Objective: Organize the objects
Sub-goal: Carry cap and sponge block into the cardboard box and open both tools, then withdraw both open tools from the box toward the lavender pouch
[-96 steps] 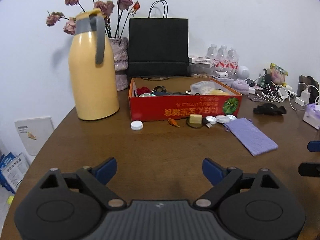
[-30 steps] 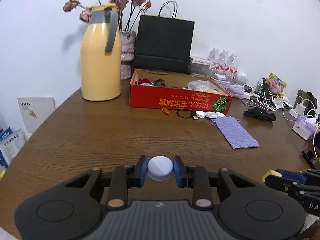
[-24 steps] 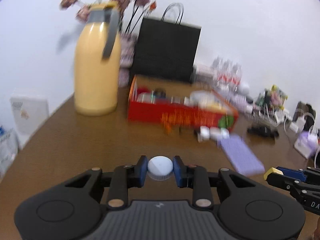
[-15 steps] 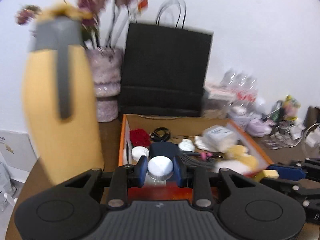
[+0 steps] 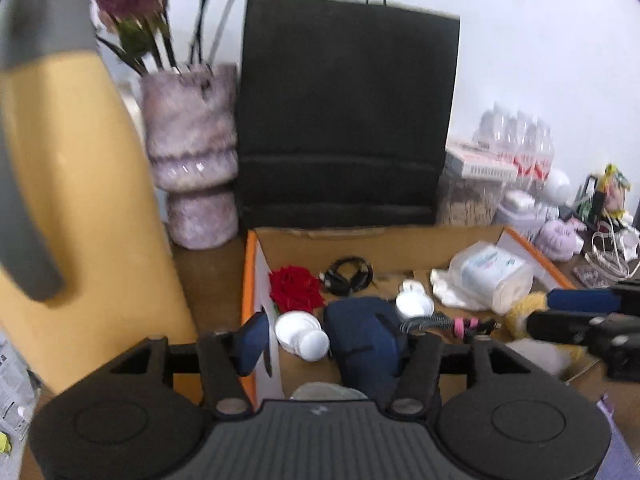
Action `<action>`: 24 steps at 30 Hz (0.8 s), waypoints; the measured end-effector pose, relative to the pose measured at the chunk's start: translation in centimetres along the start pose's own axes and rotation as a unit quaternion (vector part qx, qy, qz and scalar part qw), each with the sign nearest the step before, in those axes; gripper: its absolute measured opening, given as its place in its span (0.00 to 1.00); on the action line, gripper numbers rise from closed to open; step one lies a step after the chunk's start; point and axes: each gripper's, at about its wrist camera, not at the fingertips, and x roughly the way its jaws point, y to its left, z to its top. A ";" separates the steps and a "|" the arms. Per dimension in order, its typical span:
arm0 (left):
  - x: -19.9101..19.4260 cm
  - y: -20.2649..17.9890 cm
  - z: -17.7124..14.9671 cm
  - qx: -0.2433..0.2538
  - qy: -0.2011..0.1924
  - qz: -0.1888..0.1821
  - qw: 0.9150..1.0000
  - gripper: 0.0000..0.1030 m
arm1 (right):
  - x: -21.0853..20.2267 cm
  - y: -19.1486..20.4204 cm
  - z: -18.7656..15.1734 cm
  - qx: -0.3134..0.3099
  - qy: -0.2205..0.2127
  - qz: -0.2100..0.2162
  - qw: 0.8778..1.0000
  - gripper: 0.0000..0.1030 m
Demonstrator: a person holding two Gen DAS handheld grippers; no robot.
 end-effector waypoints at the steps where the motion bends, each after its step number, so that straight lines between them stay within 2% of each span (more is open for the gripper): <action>1: -0.9 -0.1 0.2 -0.003 -0.004 0.000 1.000 0.56 | -0.8 0.0 0.3 -0.002 -0.006 -0.002 1.000 0.47; 4: -4.1 -0.8 0.0 -0.001 -0.015 0.000 1.000 0.58 | -3.7 0.7 0.3 -0.014 -0.019 -0.010 1.000 0.56; 6: -7.2 -1.6 -1.1 0.000 -0.027 -0.001 1.000 0.64 | -6.0 1.5 -0.8 -0.023 -0.026 -0.012 0.999 0.65; 7: -9.0 -2.0 -2.1 -0.002 -0.036 -0.007 0.999 0.70 | -7.3 2.0 -1.9 -0.027 -0.030 -0.011 0.999 0.68; 8: -10.8 -2.4 -3.4 0.000 -0.046 -0.019 0.999 0.74 | -8.6 2.6 -3.2 -0.028 -0.032 -0.009 0.999 0.72; 10: -14.5 -3.5 -6.4 0.015 -0.058 -0.051 0.997 0.75 | -11.1 3.9 -6.4 -0.033 -0.027 -0.005 0.999 0.75; 13: -19.7 -5.3 -11.6 0.025 -0.058 -0.082 0.995 0.76 | -14.9 6.0 -11.4 -0.037 -0.019 -0.018 0.999 0.84; 16: -24.4 -6.6 -16.7 0.025 -0.045 -0.076 0.996 0.79 | -19.3 7.9 -15.8 -0.030 -0.022 -0.037 0.999 0.97; 20: -29.5 -6.6 -21.7 0.019 -0.036 -0.053 0.998 0.88 | -25.3 8.8 -20.4 0.000 -0.019 -0.062 0.998 1.00; 24: -30.7 -5.7 -23.2 -0.030 0.003 -0.033 0.999 0.88 | -29.0 9.0 -23.2 0.051 -0.015 -0.082 0.995 1.00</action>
